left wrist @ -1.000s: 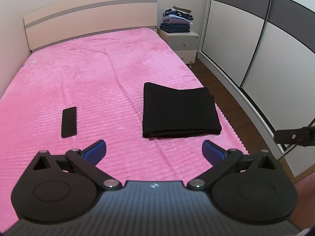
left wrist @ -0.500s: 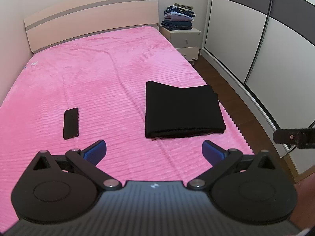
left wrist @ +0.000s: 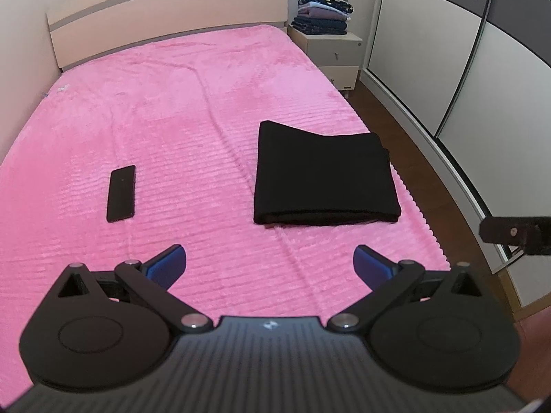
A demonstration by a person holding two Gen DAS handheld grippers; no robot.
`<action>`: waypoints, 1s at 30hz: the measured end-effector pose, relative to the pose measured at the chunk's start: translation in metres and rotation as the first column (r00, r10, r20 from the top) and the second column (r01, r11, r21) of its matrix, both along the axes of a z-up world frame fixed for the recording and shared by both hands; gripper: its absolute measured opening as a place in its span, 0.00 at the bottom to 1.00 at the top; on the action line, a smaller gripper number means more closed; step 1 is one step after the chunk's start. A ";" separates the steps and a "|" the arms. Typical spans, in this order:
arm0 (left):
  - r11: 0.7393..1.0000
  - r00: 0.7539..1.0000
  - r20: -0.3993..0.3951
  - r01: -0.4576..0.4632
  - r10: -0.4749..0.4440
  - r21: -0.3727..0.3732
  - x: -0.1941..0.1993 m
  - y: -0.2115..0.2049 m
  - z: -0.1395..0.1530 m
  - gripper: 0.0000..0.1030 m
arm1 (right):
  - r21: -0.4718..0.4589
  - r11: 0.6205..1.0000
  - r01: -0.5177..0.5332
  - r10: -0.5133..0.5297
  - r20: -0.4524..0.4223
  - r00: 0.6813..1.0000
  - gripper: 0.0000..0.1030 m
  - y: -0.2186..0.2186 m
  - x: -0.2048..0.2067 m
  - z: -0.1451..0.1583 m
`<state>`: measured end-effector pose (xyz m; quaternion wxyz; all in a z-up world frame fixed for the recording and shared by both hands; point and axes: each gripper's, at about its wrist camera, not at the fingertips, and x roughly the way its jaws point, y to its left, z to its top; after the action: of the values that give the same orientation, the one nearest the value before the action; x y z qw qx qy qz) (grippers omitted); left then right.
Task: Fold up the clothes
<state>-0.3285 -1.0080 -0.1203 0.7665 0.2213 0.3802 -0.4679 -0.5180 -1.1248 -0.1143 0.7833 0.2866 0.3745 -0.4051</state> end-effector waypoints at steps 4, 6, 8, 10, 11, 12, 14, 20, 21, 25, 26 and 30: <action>1.000 1.000 0.010 0.005 -0.005 0.002 -0.003 -0.003 -0.001 0.99 | 0.002 1.000 -0.012 0.012 0.002 1.000 1.00 0.000 0.003 -0.003; 1.000 1.000 0.013 0.008 -0.008 -0.001 -0.004 -0.004 0.000 0.99 | 0.003 1.000 -0.014 0.014 0.001 1.000 1.00 0.000 0.004 -0.004; 1.000 1.000 0.013 0.010 -0.010 -0.002 -0.005 -0.005 0.000 0.99 | 0.004 1.000 -0.016 0.016 0.000 1.000 1.00 -0.001 0.004 -0.005; 1.000 1.000 0.012 0.014 -0.014 0.000 -0.004 -0.005 0.000 0.99 | 0.005 1.000 -0.016 0.016 -0.002 1.000 1.00 -0.001 0.004 -0.005; 1.000 1.000 0.011 0.014 -0.014 0.001 -0.004 -0.005 -0.001 0.99 | 0.005 1.000 -0.016 0.016 -0.003 1.000 1.00 -0.001 0.004 -0.005; 1.000 1.000 0.010 0.015 -0.015 0.001 -0.004 -0.006 -0.001 0.99 | 0.006 1.000 -0.017 0.017 -0.003 1.000 1.00 -0.001 0.004 -0.006; 1.000 1.000 0.005 0.018 -0.018 0.004 -0.004 -0.007 -0.001 0.99 | 0.006 1.000 -0.017 0.017 -0.004 1.000 1.00 -0.001 0.004 -0.006; 1.000 1.000 -0.002 0.027 -0.027 -0.002 -0.006 -0.012 0.000 0.99 | 0.002 1.000 -0.023 0.023 -0.008 1.000 1.00 -0.001 0.005 -0.006; 1.000 1.000 -0.003 0.028 -0.028 -0.003 -0.006 -0.013 0.001 0.99 | 0.002 1.000 -0.023 0.023 -0.008 1.000 1.00 -0.001 0.005 -0.006; 0.999 0.999 -0.007 0.033 -0.034 -0.003 -0.007 -0.016 0.002 0.99 | 0.001 1.000 -0.023 0.023 -0.009 1.000 1.00 -0.002 0.005 -0.006; 0.999 0.999 -0.007 0.035 -0.035 -0.002 -0.007 -0.017 0.002 0.99 | 0.000 1.000 -0.022 0.022 -0.010 1.000 1.00 -0.001 0.005 -0.006; 0.999 0.999 -0.009 0.044 -0.044 0.002 -0.009 -0.020 0.001 0.99 | -0.002 1.000 -0.021 0.020 -0.014 1.000 1.00 0.000 0.004 -0.007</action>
<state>-0.3375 -1.0283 -0.1193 0.7540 0.2284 0.3791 -0.4853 -0.5138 -1.1247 -0.1209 0.7851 0.2790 0.3824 -0.3995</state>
